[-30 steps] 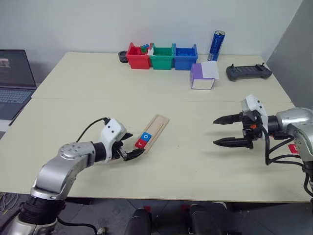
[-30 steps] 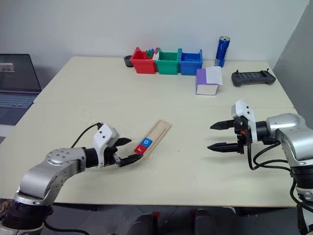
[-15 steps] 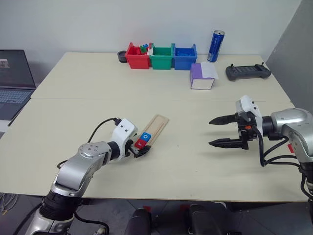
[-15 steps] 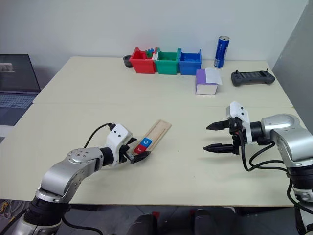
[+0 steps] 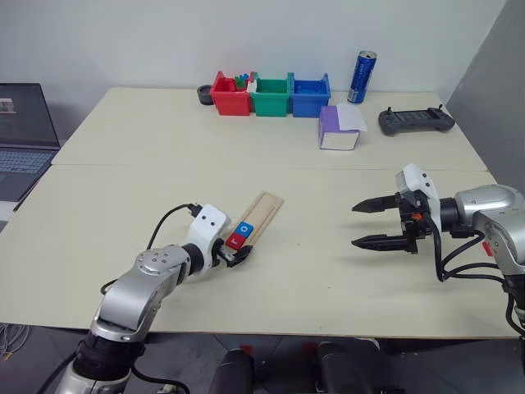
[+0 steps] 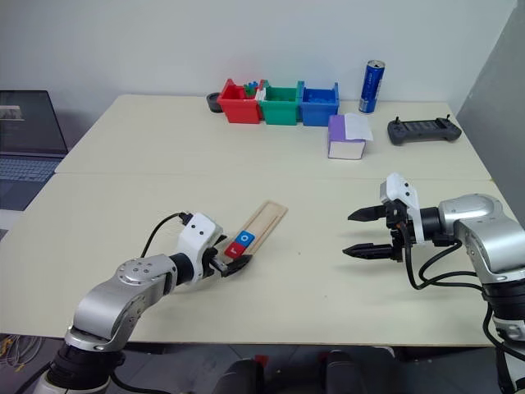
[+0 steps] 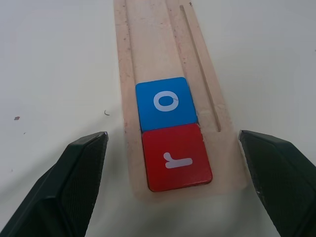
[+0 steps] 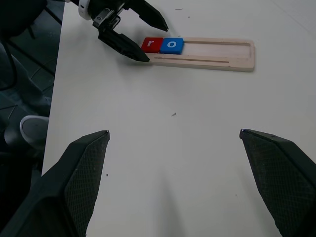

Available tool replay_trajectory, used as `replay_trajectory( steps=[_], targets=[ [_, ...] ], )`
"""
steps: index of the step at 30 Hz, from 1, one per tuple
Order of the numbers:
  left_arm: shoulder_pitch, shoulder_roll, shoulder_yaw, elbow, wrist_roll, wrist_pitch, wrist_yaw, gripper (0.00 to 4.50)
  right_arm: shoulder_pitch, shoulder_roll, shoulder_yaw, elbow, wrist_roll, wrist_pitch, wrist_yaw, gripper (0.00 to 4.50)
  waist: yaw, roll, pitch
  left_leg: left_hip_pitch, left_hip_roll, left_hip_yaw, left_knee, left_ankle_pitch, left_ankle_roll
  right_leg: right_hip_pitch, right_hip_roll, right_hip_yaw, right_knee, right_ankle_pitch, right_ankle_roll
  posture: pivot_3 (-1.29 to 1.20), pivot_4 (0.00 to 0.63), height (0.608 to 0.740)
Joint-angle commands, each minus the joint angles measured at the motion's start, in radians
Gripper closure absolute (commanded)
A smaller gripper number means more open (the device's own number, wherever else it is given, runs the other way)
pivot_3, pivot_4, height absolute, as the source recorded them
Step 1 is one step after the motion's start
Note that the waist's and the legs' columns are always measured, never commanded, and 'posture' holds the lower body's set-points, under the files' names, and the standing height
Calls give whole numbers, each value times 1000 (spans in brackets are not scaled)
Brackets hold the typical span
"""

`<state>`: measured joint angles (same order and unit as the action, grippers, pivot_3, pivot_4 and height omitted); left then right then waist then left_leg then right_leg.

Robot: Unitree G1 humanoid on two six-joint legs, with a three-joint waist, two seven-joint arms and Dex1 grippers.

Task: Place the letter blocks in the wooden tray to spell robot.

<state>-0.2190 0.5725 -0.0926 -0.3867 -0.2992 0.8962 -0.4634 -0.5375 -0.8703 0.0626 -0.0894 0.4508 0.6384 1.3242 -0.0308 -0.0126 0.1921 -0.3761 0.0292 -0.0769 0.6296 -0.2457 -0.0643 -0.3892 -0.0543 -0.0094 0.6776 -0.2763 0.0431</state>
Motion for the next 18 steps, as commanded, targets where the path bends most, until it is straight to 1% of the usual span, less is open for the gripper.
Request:
replay_trajectory(
  steps=[1, 10, 15, 18],
  targets=[
    [0, -15, -1, 7, 2, 18, 6, 0, -22, -6, -6, -13, -1, -16, -4, 11, 0, 0, 0, 0, 0, 0, 0, 0, 0, 0, 0, 0, 0, 0, 0, 0, 150, 740],
    [-25, -38, -23, 32, 10, 63, 10, 0, -19, -5, -9, -16, 0, -20, -15, 11, 1, 0, 0, 0, 0, 0, 0, 0, 0, 0, 0, 0, 0, 0, 1, 0, 150, 740],
    [-28, -36, -44, 21, 2, 86, -5, 0, -17, -6, -8, -14, -2, -24, -22, 11, 1, 0, 0, 1, 0, 0, 0, 0, 0, 0, 0, 0, 0, -1, 1, 0, 150, 740],
    [-28, -27, -51, 18, 2, 90, -15, 523, -18, -6, -7, -11, -4, -25, -25, 0, 1, 0, 0, 1, 0, 0, 0, 0, 0, 0, 0, 0, 0, -1, 1, 0, 150, 740]
  ],
)
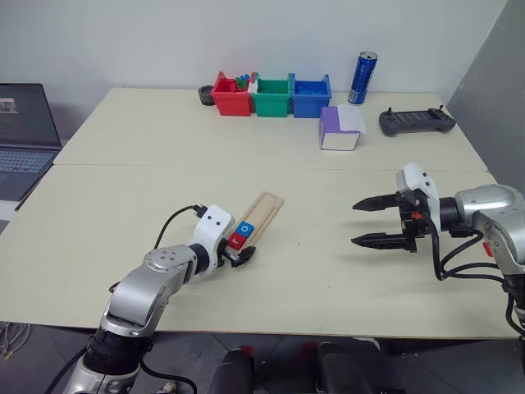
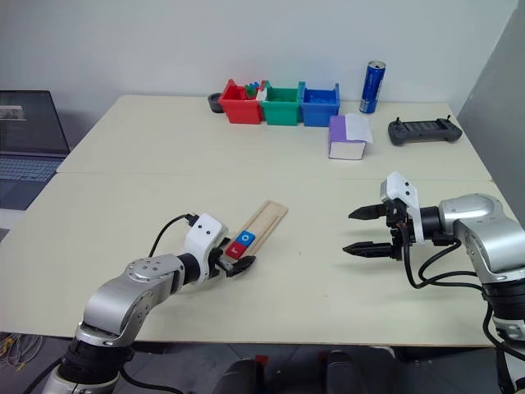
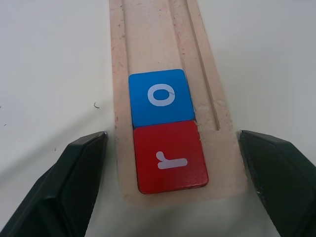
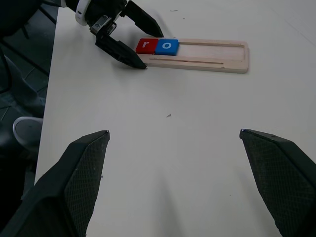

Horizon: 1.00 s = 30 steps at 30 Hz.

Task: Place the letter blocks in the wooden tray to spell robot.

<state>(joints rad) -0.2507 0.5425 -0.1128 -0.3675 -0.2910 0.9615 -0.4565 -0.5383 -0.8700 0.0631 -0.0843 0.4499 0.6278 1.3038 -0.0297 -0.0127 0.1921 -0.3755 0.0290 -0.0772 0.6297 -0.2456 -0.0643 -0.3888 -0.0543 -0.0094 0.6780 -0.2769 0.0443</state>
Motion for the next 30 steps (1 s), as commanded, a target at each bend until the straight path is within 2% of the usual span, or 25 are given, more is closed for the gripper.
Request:
replay_trajectory(
  steps=[1, 3, 9, 14, 17, 21, 25, 30],
  targets=[
    [4, 5, -31, -2, -6, 25, -25, 814, -17, -6, -8, -17, -3, -15, -6, 0, 0, 0, 0, 0, 0, 0, 0, 0, 0, 0, 0, 0, 0, 0, 0, 0, 150, 740],
    [4, 7, -30, -1, -6, 25, -28, 1114, -16, -6, -8, -18, -3, -15, -8, 0, 0, 0, 0, 0, 0, 0, 0, 0, 0, 0, 0, 0, 0, 0, 0, 0, 150, 740],
    [-5, 24, -32, 8, 0, 7, -54, 1114, -16, -10, -11, -18, 2, -13, -6, 0, 0, 0, 0, 0, 0, 0, 0, 0, 0, 0, 0, 0, -1, 0, 0, 0, 150, 740],
    [-8, 86, -43, 17, -9, -31, -137, 1114, -13, -12, -14, -26, 13, -11, 5, 0, 0, 0, 0, 0, 0, 0, 0, 0, 0, 0, 0, 0, -1, 0, 0, 0, 150, 740],
    [-20, 126, -47, 49, -12, -117, -224, 1114, -15, -10, -21, -33, 25, -8, 11, 0, 0, 0, 0, -1, 0, 0, 0, 0, 0, 0, 0, 0, -1, 0, 0, 0, 150, 740],
    [-49, 208, -89, 113, -18, -297, -454, 1114, -17, -13, -24, -38, 29, -8, 19, 0, 0, 0, 0, -1, 0, 0, -1, 0, 0, -1, 0, -1, -2, 0, 0, 0, 150, 740],
    [-98, 225, -109, 199, -3, -466, -608, 1114, -9, -18, -26, -47, 24, -13, 17, 0, 0, 0, 0, -3, 0, 0, 0, 0, 0, -1, 0, -1, -3, 0, 0, 0, 150, 740],
    [-162, 222, -155, 311, 57, -596, -710, 1114, 10, -37, -36, -73, 32, 0, 22, 0, 0, 0, 0, -4, 0, 0, -1, 0, 0, -3, 0, -1, -3, 0, 0, 0, 150, 740]
  ],
)
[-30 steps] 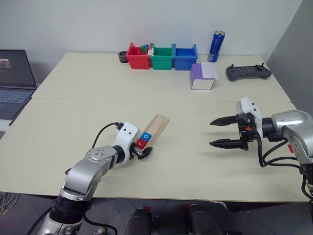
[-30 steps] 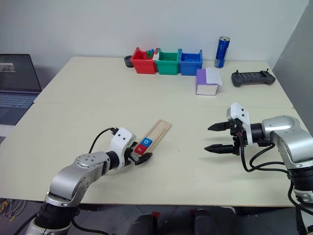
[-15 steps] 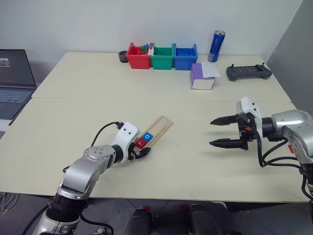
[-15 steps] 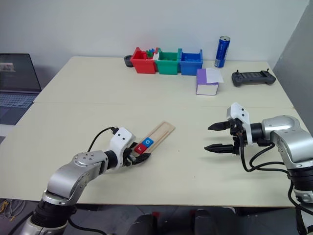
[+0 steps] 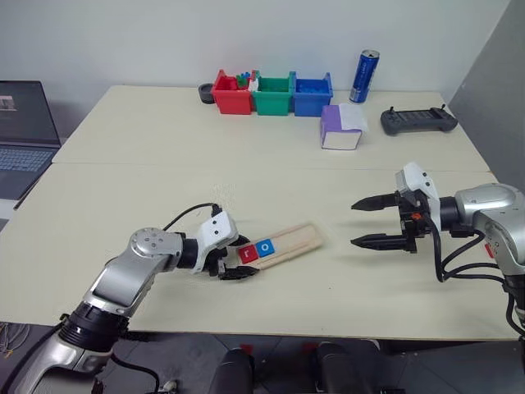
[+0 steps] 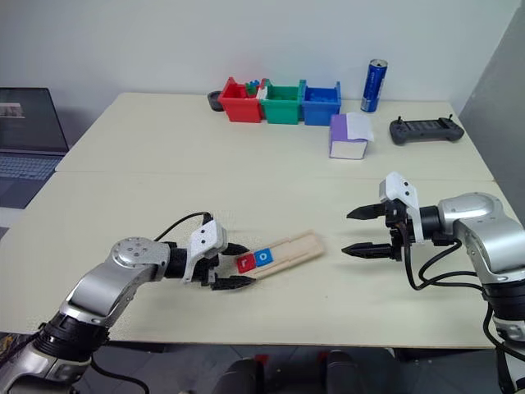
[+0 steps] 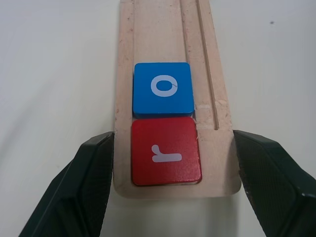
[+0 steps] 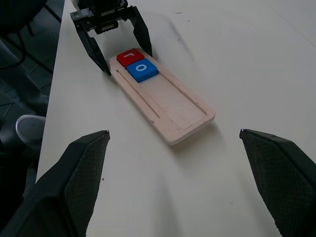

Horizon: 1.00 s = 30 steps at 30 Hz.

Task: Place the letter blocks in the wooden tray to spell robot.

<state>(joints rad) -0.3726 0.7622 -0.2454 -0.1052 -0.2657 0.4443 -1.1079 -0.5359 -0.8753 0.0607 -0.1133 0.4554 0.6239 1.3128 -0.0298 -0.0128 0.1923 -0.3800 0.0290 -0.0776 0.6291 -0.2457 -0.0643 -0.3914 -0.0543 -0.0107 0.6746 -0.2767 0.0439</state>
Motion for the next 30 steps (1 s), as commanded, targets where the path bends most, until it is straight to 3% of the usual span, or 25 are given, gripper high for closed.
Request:
replay_trajectory(
  steps=[1, 12, 23, 30],
  targets=[
    [-50, 0, -29, 65, 37, -94, -74, 1114, 13, -38, -35, -49, 28, 7, 15, 0, 0, 0, 0, 0, 0, 0, 0, 0, 0, 0, 0, 0, 0, 0, 0, 0, 150, 740],
    [-245, -107, -101, 324, 147, -296, -178, 1114, 134, -114, -114, -139, 107, 44, 27, 0, 1, -1, 0, -1, 0, 0, 0, 0, 0, 0, 0, 0, -1, 0, 1, 0, 150, 740],
    [-312, -233, -151, 382, 200, -297, -205, 1114, 200, -121, -154, -195, 125, 67, -34, 0, -2, -1, 0, -1, 0, 0, 1, 0, 0, 0, 0, 0, 0, -1, 2, 0, 150, 740],
    [-361, -258, -177, 417, 233, -304, -244, 1114, 200, -123, -145, -188, 127, 57, -48, 0, -1, -1, 1, -1, 0, 0, 1, 0, 0, 0, 0, 0, 0, -1, 3, 0, 150, 740]
  ],
)
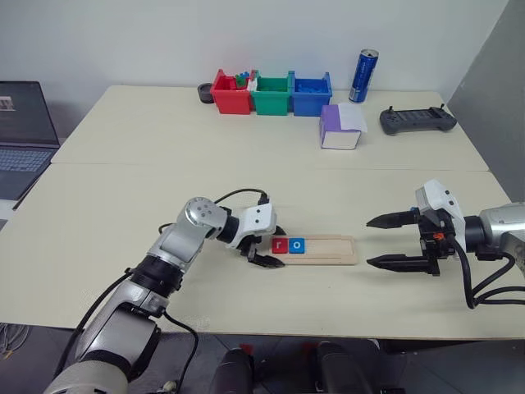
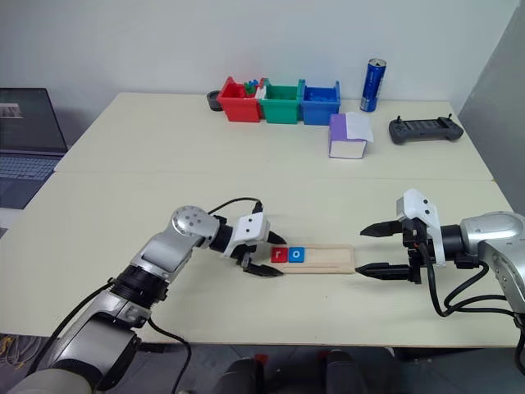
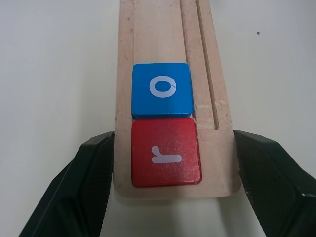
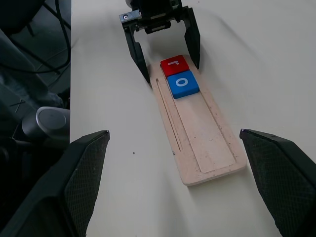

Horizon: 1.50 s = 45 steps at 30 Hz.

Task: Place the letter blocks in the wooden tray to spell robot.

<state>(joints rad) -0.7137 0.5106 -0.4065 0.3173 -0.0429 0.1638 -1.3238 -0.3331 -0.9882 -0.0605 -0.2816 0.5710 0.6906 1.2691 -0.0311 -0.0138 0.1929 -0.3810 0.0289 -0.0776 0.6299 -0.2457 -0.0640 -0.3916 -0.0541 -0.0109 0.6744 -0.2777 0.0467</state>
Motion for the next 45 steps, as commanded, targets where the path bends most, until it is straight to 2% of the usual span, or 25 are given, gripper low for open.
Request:
replay_trajectory(
  steps=[1, 19, 29, 38, 41, 45],
  targets=[
    [-23, -7, -24, -3, 16, -26, -40, 1114, -4, -9, -22, -17, 10, -11, -8, 0, 0, 0, 0, 0, 0, 0, 0, 0, 0, 0, 0, 0, 0, 0, 0, 0, 150, 740],
    [-25, -86, -23, -36, 31, 71, 16, 1114, 6, -6, -37, -23, 25, -5, -45, 0, 0, 0, 0, 0, 0, 0, 0, 0, 0, 0, 0, 0, 0, 0, 0, 0, 150, 740],
    [-4, -64, -41, -80, 33, 116, -2, 1114, 35, -17, -49, -15, 27, -7, -35, 0, 0, 0, 0, 0, 0, 0, 0, 0, 0, 0, 0, 0, 0, 0, 0, 0, 150, 740],
    [-4, -57, -36, -77, 34, 118, 1, 1114, 106, -59, -45, 26, -30, -84, -1, 0, 0, 0, 0, 0, 0, 0, 0, 0, 0, 0, 0, 0, 0, 0, 0, 0, 150, 740],
    [-3, -59, -33, -77, 28, 135, 1, 128, 101, -52, -44, 27, -26, -85, -4, 0, -1, 0, 0, 0, 0, 0, 0, 0, 0, 0, 0, 0, 1, 0, 0, 0, 150, 740],
    [-5, -53, -37, -82, 30, 145, -5, 29, 97, -47, -42, 25, -25, -83, -7, 0, 0, 0, 0, 1, 0, 0, 0, 0, 0, 0, 0, 0, 1, 0, 0, 0, 150, 740]
  ],
)
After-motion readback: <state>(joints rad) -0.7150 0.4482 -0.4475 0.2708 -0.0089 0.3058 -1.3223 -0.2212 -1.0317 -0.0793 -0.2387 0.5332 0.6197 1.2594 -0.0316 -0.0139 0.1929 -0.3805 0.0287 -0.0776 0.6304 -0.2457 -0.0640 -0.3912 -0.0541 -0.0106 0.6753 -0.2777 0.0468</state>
